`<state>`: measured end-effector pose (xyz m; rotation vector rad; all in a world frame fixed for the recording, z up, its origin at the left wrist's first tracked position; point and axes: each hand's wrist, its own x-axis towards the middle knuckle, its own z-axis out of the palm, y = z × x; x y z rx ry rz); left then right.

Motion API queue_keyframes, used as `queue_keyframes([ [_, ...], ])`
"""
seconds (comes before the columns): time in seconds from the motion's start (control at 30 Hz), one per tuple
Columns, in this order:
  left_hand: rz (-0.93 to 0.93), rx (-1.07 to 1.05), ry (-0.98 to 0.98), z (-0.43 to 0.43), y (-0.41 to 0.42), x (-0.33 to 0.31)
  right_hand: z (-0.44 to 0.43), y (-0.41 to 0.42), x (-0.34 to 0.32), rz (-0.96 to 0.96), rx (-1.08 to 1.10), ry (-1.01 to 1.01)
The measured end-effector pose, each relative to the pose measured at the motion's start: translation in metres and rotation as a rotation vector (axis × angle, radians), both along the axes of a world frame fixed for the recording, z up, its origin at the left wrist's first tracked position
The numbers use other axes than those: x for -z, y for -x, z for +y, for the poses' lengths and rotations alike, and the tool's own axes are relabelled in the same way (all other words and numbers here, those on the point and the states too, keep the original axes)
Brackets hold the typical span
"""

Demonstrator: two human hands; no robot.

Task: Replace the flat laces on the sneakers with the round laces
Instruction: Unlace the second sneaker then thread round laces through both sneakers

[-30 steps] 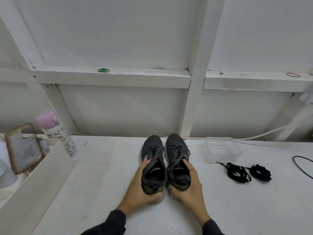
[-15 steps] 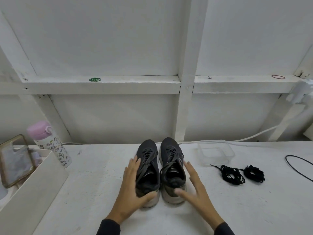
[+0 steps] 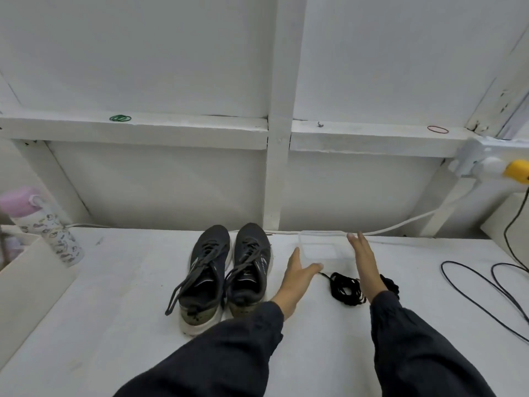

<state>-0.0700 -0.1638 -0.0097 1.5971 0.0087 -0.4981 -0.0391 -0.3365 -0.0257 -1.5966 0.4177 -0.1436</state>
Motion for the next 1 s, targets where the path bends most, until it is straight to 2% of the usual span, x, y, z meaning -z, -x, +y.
queue_keyframes([
  [0.13, 0.055, -0.035, -0.013, -0.025, -0.019, 0.012, -0.016, -0.016, 0.015, 0.101, -0.060, 0.025],
  [0.5, -0.042, -0.319, -0.027, -0.027, -0.044, 0.030, 0.006, -0.044, 0.028, 0.094, -0.218, -0.026],
  [0.83, -0.126, -0.391, -0.086, -0.019, -0.046, 0.036, 0.017, -0.043, 0.027, 0.080, -0.284, 0.064],
  [0.9, -0.218, -0.434, -0.156, -0.024, -0.039, 0.039, 0.007, -0.035, 0.020, 0.029, -0.269, 0.128],
  [0.97, -0.432, -0.506, -0.246, -0.032, -0.024, 0.047, -0.012, -0.023, 0.014, -0.064, -0.251, 0.235],
  [1.0, -0.556, -0.501, -0.283, -0.037, -0.015, 0.052, -0.026, -0.014, 0.015, -0.108, -0.251, 0.353],
])
